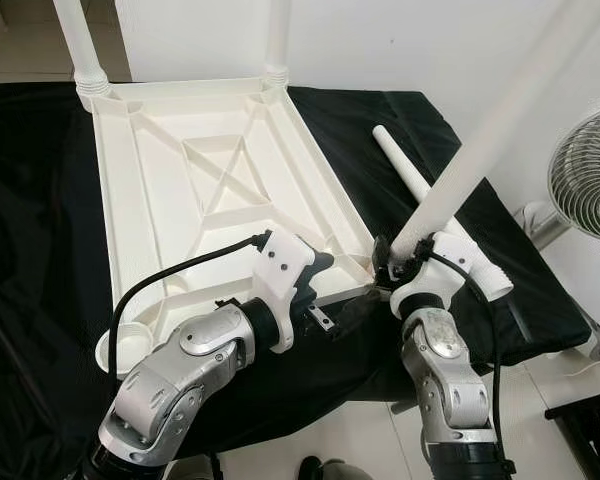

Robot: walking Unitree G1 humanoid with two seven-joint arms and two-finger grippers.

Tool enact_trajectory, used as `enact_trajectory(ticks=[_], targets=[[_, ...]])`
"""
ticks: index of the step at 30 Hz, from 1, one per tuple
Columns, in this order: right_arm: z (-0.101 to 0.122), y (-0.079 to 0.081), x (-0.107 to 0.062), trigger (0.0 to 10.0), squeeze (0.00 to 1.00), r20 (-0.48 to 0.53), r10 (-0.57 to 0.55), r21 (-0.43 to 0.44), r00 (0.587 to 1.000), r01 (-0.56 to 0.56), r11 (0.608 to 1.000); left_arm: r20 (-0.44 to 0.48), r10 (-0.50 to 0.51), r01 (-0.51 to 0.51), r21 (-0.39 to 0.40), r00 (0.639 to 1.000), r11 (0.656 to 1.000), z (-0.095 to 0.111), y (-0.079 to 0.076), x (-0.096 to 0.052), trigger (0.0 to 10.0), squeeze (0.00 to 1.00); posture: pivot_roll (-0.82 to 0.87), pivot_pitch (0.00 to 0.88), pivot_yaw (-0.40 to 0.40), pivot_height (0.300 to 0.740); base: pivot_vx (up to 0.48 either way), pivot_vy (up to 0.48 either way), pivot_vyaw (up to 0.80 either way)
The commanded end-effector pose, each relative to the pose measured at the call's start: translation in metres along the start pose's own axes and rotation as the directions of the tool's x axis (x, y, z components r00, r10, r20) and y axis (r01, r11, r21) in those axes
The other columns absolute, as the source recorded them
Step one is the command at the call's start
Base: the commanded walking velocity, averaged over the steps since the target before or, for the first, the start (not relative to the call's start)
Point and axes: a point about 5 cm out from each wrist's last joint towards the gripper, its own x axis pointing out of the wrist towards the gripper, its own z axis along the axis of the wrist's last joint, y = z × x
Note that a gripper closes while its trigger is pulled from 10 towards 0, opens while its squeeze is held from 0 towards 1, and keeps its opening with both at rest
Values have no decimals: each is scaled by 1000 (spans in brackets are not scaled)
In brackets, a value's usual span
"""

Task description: Building children table

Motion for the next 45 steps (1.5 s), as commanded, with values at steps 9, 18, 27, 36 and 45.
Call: enact_trajectory(ticks=[9,18,27,36,45], targets=[[6,-12,6,10000,0,-40,385,-25,922,-386,922,-8,-1,1,-5,1000,1000,-4,-1,1,10000,0,50,118,-103,740,0,0,0],[15,-33,24,10000,0,-108,618,-179,779,-626,759,-7,2,-2,-3,1000,1000,-2,1,1,10000,0,65,118,-97,740,0,0,0],[11,-41,31,10000,0,-172,666,-234,726,-687,688,-4,9,-9,-6,1000,1000,-1,0,0,10000,0,74,123,-95,740,0,0,0],[14,-52,30,0,0,-167,700,-199,695,-719,666,-2,13,-13,-14,1000,1000,-1,0,0,10000,0,67,143,-90,740,0,0,0],[13,-53,21,10000,0,-114,655,-135,747,-665,735,4,11,-11,-23,1000,1000,0,-2,1,10000,0,52,160,-89,740,0,0,0]])
